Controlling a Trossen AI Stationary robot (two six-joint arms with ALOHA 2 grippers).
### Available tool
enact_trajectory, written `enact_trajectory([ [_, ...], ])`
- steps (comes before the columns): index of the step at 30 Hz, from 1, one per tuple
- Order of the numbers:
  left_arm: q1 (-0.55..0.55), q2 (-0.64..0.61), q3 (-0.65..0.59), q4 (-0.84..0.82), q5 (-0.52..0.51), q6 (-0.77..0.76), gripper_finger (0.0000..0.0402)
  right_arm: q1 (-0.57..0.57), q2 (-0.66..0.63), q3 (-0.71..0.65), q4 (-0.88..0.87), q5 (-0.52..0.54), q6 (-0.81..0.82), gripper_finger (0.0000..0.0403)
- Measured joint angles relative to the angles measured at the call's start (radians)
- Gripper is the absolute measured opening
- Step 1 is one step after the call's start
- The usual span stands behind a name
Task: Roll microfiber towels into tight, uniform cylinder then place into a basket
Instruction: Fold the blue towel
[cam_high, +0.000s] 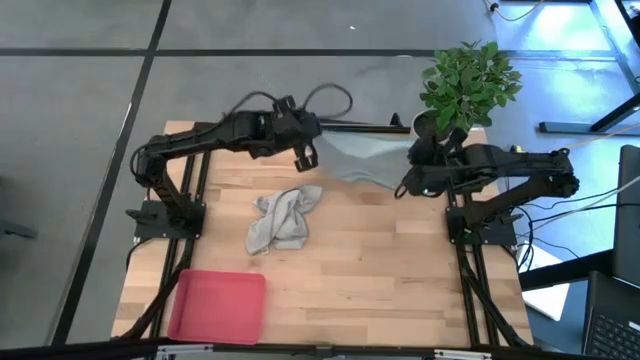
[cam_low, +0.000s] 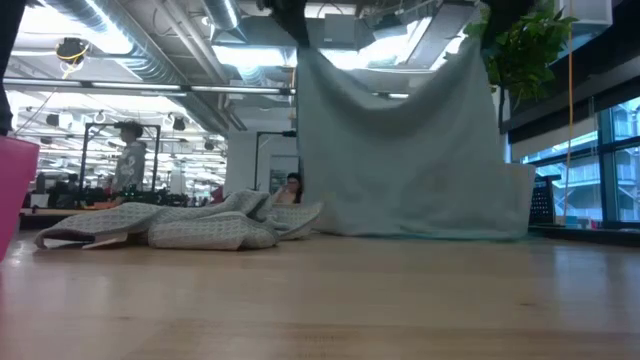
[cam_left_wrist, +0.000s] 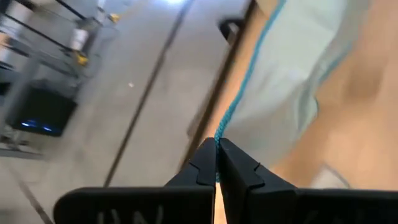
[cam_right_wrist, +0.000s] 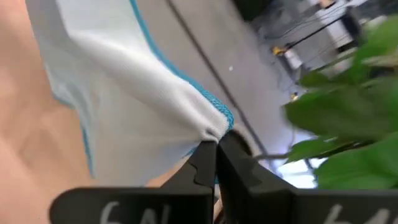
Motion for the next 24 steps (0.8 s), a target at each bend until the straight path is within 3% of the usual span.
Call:
enact_trajectory([
  [7, -0.072, 0.002, -0.13, -0.011, 0.01, -0.075, 0.0, 0.072, -0.013, -0.137, -0.017, -0.151, 0.104, 0.001],
  [19, -0.212, 0.002, -0.227, -0.005, 0.009, -0.23, 0.0, 0.238, -0.056, -0.274, -0.021, -0.229, 0.293, 0.001],
  [24, -0.283, 0.001, -0.275, 0.008, 0.01, -0.291, 0.0, 0.306, -0.056, -0.345, 0.015, -0.326, 0.375, 0.001],
])
